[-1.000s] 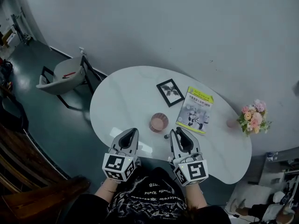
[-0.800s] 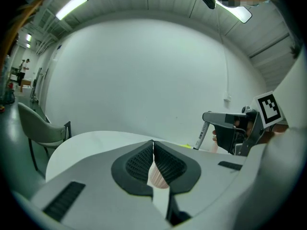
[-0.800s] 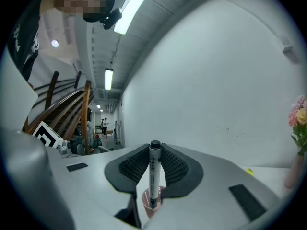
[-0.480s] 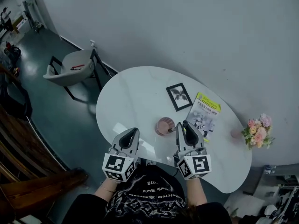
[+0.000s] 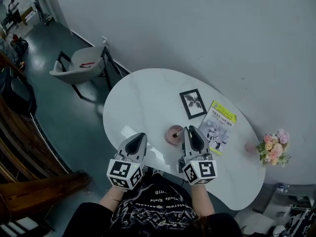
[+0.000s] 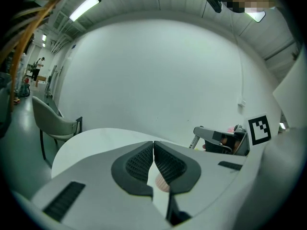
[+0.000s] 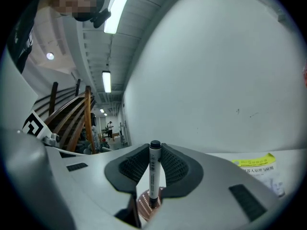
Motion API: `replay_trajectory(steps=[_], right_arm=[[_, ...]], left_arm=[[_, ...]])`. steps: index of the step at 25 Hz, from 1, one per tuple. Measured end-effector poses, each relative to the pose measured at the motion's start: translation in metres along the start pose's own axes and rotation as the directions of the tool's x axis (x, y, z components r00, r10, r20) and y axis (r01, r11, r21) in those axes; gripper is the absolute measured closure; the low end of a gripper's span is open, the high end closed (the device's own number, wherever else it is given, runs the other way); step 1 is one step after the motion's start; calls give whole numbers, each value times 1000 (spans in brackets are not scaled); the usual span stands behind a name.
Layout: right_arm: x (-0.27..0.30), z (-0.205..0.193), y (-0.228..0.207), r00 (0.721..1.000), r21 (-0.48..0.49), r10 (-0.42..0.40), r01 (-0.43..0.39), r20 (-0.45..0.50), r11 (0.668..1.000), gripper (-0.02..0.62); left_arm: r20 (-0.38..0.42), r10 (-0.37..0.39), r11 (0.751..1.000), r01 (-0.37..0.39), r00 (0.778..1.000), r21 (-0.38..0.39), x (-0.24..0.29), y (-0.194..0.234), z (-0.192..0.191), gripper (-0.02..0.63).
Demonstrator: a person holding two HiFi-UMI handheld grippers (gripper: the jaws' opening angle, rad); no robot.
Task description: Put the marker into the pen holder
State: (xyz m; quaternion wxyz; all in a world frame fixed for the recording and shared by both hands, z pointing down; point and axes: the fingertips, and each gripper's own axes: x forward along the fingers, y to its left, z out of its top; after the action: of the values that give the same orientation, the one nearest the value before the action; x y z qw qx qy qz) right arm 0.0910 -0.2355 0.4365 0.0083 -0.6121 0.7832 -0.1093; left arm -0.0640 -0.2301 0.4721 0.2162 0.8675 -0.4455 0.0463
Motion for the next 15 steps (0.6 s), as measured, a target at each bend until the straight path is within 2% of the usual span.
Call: replay_trajectory(steps=[15], right_arm=[[14,-43,-4,996,-65,38,-43,-76,997,497]], left_arm=[[-21,80,997,-79,997,17,-3,8,-8,580]])
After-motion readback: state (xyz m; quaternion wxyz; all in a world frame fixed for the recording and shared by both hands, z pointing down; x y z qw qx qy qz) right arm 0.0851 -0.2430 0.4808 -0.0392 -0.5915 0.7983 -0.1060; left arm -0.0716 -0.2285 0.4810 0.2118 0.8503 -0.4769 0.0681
